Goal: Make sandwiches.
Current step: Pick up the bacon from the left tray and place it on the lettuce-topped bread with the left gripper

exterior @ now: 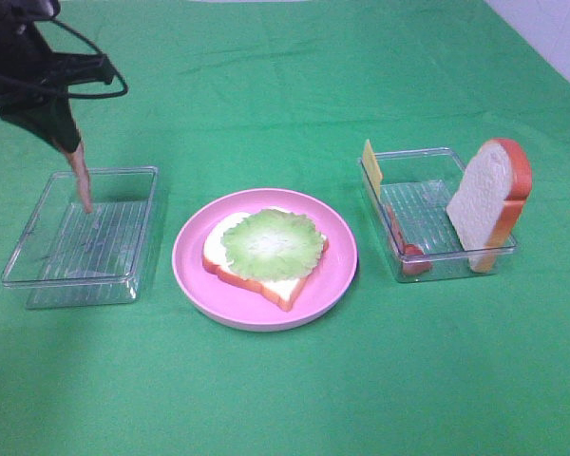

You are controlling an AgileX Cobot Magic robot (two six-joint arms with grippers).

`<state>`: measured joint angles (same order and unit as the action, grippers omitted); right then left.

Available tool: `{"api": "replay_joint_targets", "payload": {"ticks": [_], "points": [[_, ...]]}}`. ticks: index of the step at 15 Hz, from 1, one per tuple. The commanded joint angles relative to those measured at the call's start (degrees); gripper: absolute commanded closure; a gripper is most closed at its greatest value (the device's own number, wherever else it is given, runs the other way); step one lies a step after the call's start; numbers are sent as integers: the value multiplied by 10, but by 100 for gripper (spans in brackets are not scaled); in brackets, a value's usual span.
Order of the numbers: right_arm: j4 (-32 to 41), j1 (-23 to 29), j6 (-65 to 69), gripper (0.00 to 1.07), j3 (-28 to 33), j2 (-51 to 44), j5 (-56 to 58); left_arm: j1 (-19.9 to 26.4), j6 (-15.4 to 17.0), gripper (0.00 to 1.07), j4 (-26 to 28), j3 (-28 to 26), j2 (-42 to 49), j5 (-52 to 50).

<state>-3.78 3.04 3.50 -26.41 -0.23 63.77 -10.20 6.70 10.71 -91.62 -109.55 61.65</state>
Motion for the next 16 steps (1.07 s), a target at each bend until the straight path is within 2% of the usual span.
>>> {"api": "replay_joint_targets", "payload": {"ticks": [1,3,7,8,9,10,11,13,16], "points": [[3,-4,-5,11,3,-18,-6,-47,-2,107,22,-54,3,16],[3,-4,-5,11,3,-18,-6,-80,-2,107,35,-76,3,7],[3,-4,-5,11,3,-18,-6,-191,-4,107,67,-82,-21,-78],[3,-4,-5,11,3,-18,-6,-191,-4,107,67,-82,-21,-78],[3,-4,-5,11,3,-18,-6,-215,-10,107,95,-82,-41,-81],[3,-4,-5,11,3,-18,-6,-232,-54,107,150,-82,-65,-80],[3,-4,-5,11,3,-18,-6,-237,-78,107,178,-82,-76,-79],[3,-4,-5,11,3,-18,-6,-237,-99,107,210,-82,-100,-72],[3,-4,-5,11,3,-18,-6,-235,-99,107,186,-82,-124,-50]]}}
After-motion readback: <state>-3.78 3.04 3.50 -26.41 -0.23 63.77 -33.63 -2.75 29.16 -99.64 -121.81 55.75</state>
